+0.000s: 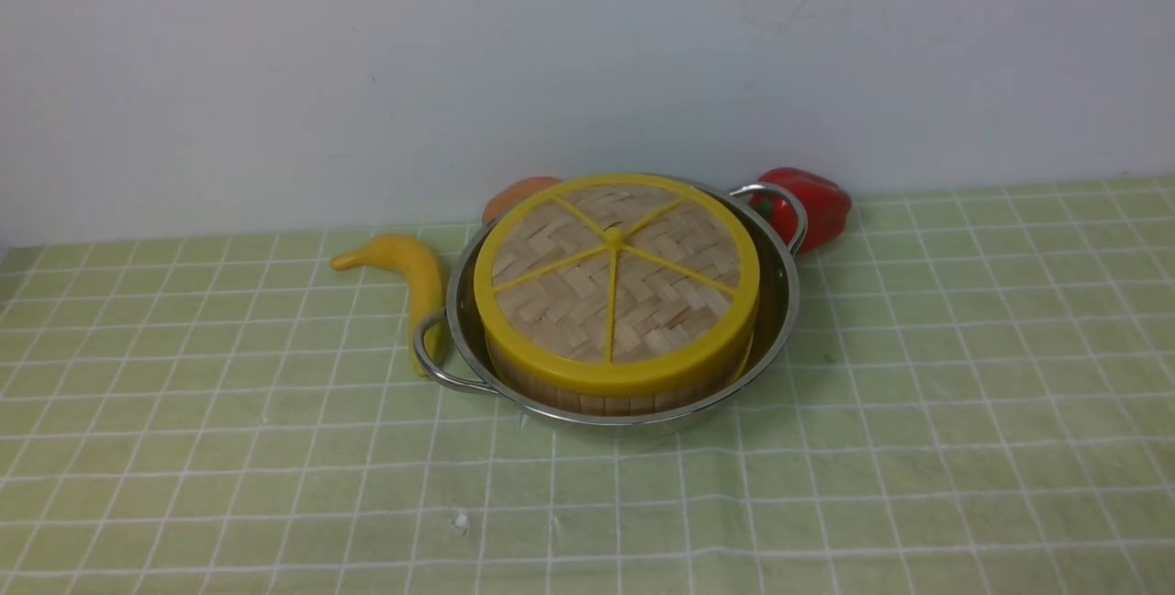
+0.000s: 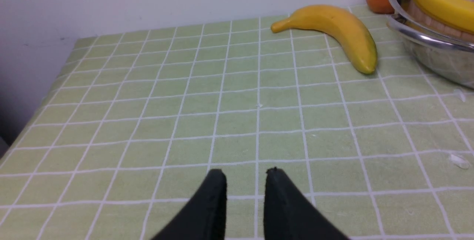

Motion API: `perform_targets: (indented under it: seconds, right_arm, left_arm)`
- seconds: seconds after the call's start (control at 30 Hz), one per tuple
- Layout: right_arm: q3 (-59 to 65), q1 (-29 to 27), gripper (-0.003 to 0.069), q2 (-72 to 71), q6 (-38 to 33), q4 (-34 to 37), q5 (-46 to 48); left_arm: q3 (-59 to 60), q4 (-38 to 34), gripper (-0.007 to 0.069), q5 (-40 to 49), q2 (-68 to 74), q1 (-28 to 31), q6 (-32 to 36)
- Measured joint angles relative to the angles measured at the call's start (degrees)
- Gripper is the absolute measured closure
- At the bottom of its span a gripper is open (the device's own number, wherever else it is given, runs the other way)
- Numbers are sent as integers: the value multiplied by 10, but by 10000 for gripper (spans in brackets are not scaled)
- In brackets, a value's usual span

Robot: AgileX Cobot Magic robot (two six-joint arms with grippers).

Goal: Place the steamer in the pot on the green tablecloth, and put the lid on the steamer.

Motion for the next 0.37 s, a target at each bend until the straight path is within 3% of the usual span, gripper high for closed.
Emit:
perform_targets:
  seconds: [0.37]
  right_arm:
    - [0,0,419,0,0,0,0]
  left_arm:
    - [0,0,453,0,0,0,0]
